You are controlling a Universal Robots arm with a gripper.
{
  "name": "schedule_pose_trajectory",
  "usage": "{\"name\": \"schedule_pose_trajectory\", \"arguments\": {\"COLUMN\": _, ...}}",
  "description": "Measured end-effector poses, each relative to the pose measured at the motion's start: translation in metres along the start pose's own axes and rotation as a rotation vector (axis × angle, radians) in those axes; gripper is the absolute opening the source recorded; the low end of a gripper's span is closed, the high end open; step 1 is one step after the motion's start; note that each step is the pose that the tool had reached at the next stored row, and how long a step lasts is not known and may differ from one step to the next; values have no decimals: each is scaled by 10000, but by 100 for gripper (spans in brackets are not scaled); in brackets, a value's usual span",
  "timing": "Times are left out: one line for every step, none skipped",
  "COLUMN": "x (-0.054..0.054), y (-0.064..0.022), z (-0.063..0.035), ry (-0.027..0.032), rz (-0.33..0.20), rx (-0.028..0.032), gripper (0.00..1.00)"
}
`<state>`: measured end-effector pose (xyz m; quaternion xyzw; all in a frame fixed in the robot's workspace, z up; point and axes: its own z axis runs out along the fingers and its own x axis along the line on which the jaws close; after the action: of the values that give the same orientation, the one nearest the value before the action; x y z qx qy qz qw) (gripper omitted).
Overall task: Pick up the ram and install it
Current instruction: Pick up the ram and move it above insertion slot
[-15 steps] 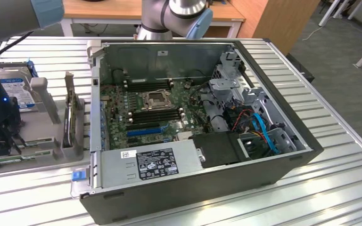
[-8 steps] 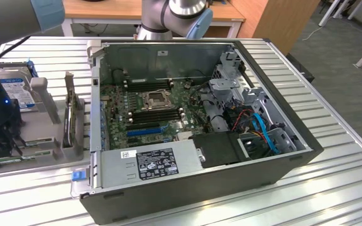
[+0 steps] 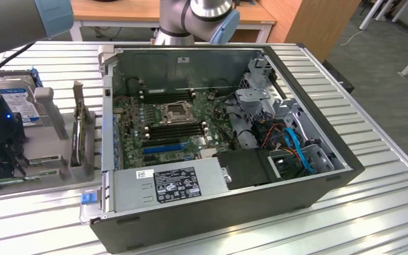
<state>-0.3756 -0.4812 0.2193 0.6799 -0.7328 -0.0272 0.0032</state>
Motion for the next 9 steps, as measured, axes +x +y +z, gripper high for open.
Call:
{"name": "schedule_pose_trajectory", "arguments": {"x": 0, "y": 0, "z": 0, "ry": -1, "rz": 0, "rx": 1, "gripper": 30}}
{"name": "schedule_pose_trajectory", "arguments": {"x": 0, "y": 0, "z": 1, "ry": -1, "rz": 0, "rx": 1, "gripper": 30}}
{"name": "schedule_pose_trajectory", "arguments": {"x": 0, "y": 0, "z": 1, "ry": -1, "rz": -4, "rx": 1, "gripper": 30}}
{"name": "schedule_pose_trajectory", "arguments": {"x": 0, "y": 0, "z": 1, "ry": 0, "rz": -21, "rx": 0, "gripper": 30}}
{"name": "schedule_pose_trajectory", "arguments": {"x": 0, "y": 0, "z": 0, "ry": 2, "rz": -64, "rx": -2, "gripper": 30}}
{"name": "schedule_pose_trajectory", "arguments": {"x": 0, "y": 0, "z": 1, "ry": 4, "rz": -117, "rx": -3, "gripper": 30}}
{"name": "schedule_pose_trajectory", "arguments": {"x": 0, "y": 0, "z": 1, "ry": 7, "rz": -179, "rx": -5, "gripper": 30}}
{"name": "schedule_pose_trajectory", "arguments": {"x": 0, "y": 0, "z": 1, "ry": 10, "rz": -245, "rx": -7, "gripper": 30}}
{"name": "schedule_pose_trajectory", "arguments": {"x": 0, "y": 0, "z": 1, "ry": 13, "rz": -310, "rx": -9, "gripper": 30}}
